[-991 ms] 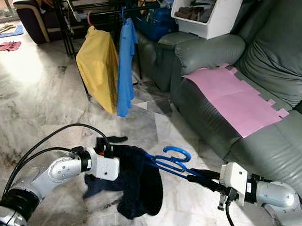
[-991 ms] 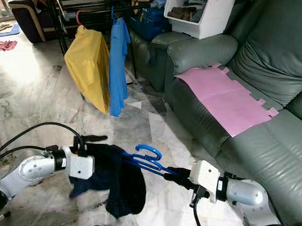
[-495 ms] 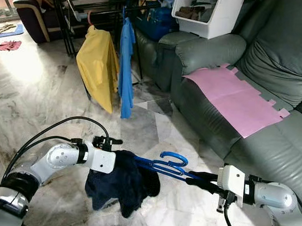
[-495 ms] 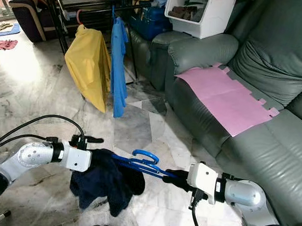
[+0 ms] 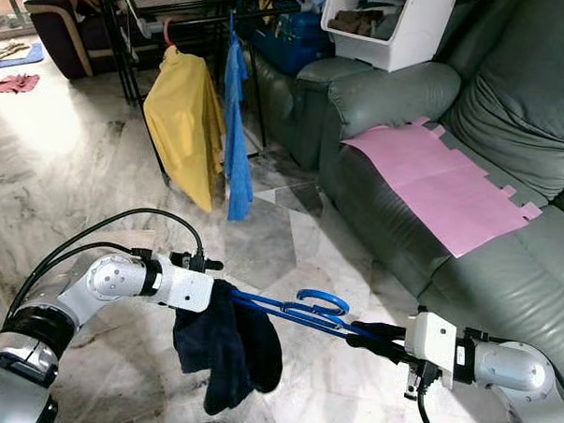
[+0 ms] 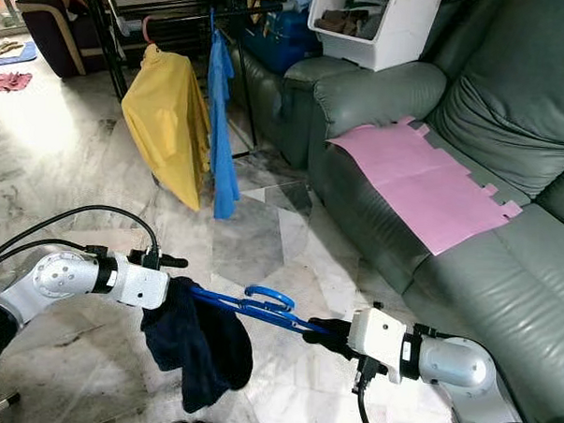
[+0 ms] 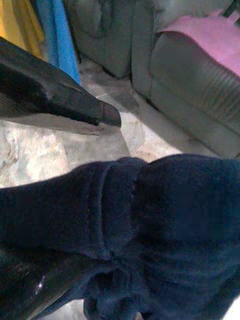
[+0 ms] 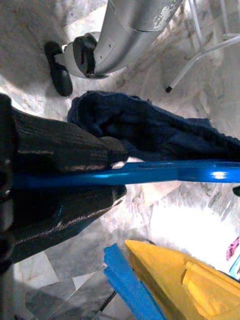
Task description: Hang hanger
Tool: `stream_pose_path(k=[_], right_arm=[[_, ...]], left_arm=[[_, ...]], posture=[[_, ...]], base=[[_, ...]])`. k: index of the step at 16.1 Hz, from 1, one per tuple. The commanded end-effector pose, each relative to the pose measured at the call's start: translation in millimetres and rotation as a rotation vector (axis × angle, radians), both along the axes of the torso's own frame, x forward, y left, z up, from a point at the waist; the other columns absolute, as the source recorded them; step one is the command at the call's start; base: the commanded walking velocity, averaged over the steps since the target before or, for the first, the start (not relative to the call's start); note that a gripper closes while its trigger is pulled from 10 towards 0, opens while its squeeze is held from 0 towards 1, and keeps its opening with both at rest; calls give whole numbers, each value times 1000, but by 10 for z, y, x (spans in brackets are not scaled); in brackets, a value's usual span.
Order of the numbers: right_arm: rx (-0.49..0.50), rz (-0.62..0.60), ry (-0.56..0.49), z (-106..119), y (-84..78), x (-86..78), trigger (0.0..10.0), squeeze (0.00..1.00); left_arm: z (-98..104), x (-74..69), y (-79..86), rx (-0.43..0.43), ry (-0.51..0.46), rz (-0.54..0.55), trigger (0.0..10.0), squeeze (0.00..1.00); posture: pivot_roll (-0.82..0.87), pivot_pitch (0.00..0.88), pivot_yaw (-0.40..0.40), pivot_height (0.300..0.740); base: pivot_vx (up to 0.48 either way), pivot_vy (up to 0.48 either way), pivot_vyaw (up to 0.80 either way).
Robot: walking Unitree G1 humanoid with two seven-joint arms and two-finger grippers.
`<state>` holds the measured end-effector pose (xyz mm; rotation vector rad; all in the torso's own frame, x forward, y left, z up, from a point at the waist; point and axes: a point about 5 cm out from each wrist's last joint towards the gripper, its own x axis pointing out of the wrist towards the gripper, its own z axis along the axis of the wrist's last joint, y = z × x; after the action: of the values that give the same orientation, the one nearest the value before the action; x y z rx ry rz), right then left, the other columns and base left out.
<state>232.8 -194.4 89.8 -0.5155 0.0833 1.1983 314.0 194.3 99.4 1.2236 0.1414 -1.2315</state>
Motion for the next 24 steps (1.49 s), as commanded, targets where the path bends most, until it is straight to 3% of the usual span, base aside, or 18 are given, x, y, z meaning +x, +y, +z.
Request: stream_pose_path(k=[1,8,15,24], right_arm=[[12,6,-19,13,17,-3,10000,0],[-9,19,-40,-35,87,14,10000,0],[-16,37,-68,-86,260,67,10000,0],[15,-41,-137,-93,406,206,10000,0]], left_arm=[[23,22,-32,13,13,-13,0,0],[72,47,-73,0,30,-22,0,0],[84,19,-127,13,68,-50,0,0],[84,-6,-207,-63,158,2,0,0]], posture=[[-10,87,-5,740],[-3,89,-5,740],[2,91,-3,740],[4,95,-7,740]], base=[[0,0,0],[0,0,0],[0,0,0],[0,0,0]])
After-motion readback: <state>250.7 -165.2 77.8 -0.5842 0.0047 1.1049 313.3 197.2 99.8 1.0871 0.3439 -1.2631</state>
